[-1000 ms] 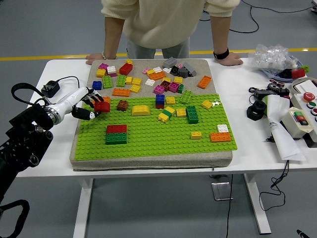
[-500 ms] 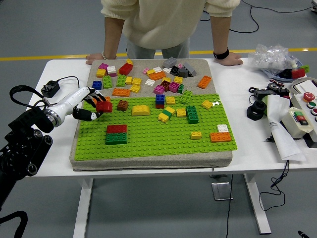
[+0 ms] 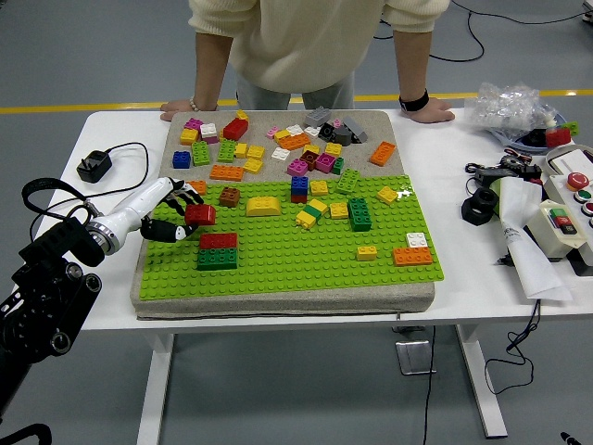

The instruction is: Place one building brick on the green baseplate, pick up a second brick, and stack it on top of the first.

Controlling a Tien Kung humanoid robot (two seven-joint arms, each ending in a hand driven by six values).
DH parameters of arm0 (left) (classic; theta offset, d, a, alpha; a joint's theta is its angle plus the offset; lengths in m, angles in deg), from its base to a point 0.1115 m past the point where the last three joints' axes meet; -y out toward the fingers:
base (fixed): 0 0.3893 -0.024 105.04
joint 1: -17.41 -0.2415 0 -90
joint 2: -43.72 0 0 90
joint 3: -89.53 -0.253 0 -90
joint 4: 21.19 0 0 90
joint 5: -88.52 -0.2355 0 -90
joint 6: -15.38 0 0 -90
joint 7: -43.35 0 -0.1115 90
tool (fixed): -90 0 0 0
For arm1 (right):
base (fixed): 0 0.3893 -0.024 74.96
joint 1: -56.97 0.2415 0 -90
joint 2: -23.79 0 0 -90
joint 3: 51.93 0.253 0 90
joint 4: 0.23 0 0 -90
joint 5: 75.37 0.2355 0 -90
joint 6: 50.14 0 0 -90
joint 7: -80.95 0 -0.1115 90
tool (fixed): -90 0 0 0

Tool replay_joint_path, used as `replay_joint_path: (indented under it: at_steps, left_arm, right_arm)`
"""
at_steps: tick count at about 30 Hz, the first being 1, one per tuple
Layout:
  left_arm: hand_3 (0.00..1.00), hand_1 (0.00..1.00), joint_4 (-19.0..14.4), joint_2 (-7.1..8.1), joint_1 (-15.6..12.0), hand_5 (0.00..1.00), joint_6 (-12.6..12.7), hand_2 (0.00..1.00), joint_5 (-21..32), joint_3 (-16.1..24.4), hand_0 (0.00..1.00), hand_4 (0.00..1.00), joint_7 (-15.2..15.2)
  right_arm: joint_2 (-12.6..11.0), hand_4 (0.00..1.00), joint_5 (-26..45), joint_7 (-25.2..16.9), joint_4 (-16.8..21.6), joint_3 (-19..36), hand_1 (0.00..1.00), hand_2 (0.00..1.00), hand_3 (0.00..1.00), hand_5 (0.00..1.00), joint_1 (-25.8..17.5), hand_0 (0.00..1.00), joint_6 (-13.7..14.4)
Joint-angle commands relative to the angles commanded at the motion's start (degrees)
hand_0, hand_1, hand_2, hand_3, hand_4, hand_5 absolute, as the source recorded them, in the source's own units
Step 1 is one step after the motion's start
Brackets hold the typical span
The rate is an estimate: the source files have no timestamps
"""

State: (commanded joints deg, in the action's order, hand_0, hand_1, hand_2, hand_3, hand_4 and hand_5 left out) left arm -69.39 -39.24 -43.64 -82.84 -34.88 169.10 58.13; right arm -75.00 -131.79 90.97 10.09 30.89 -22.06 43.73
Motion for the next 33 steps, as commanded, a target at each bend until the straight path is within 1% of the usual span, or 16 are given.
replay_joint_path:
  at_steps: [8, 19, 33]
  left_arm:
    - [0.48, 0.518, -0.8, -0.94, -1.1, 0.002, -0.4, 0.51, 0.0, 0.5, 0.602, 0.516, -0.4]
    - [0.481, 0.519, -3.1, -2.19, -2.7, 0.002, -0.8, 0.511, 0.0, 0.5, 0.605, 0.52, -1.2]
    - [0.48, 0.52, -3.0, -2.97, -3.0, 0.002, -0.8, 0.51, 0.0, 0.3, 0.606, 0.522, -1.4]
  right_arm:
    - [-0.1, 0.914, 0.1, 0.0, 0.0, 0.2, 0.718, 0.753, 0.686, 0.64, 0.0, 0.78, 0.0]
    - [-0.3, 0.915, 0.1, -0.2, 0.0, 0.4, 0.718, 0.752, 0.686, 0.64, 0.1, 0.781, 0.0]
    - [-0.4, 0.914, 0.2, 0.1, 0.0, 0.5, 0.718, 0.753, 0.685, 0.641, 0.1, 0.781, 0.0]
